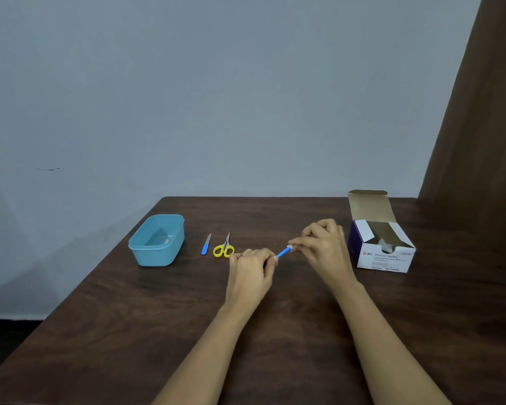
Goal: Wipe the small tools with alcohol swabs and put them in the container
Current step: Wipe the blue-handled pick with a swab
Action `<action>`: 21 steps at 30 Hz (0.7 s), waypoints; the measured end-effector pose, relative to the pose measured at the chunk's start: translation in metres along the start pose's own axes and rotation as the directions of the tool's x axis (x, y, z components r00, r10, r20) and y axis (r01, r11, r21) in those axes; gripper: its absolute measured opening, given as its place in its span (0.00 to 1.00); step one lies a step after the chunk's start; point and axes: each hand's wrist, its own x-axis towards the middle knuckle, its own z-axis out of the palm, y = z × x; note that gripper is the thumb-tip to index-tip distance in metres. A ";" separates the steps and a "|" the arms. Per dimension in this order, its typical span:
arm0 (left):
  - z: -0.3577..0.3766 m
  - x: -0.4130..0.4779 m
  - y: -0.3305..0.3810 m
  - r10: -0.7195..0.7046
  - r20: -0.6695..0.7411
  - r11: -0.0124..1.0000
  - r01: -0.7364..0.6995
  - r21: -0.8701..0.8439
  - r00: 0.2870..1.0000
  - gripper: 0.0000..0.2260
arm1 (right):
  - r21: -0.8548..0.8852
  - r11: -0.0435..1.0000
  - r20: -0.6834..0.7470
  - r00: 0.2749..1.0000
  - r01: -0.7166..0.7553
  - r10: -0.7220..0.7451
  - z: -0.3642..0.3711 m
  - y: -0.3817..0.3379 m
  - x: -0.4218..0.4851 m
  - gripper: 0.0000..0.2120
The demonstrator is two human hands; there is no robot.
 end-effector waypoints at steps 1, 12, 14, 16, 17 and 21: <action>0.000 0.000 0.000 -0.005 -0.001 1.000 0.005 0.000 1.000 0.07 | 0.005 1.000 0.017 1.000 0.022 -0.023 0.001 -0.003 0.001 0.08; 0.003 0.000 -0.004 -0.051 -0.050 0.985 0.042 -0.164 0.997 0.11 | -0.047 0.986 0.093 0.983 0.160 -0.155 0.010 -0.025 0.002 0.05; 0.001 -0.001 -0.002 -0.106 0.023 0.971 0.108 -0.211 0.994 0.13 | -0.083 0.983 0.084 0.984 0.165 -0.158 0.009 -0.023 0.001 0.05; -0.002 -0.001 -0.001 -0.150 0.066 0.956 0.161 -0.245 0.987 0.14 | -0.100 0.983 0.054 0.988 0.152 -0.147 0.008 -0.021 0.001 0.06; -0.003 -0.001 -0.001 -0.152 0.066 0.952 0.164 -0.259 0.986 0.14 | -0.103 0.984 0.040 0.989 0.147 -0.144 0.008 -0.021 0.001 0.06; -0.002 0.000 -0.002 -0.102 0.015 0.958 0.103 -0.266 0.995 0.13 | -0.093 0.983 0.025 0.987 0.157 -0.156 0.007 -0.021 0.002 0.07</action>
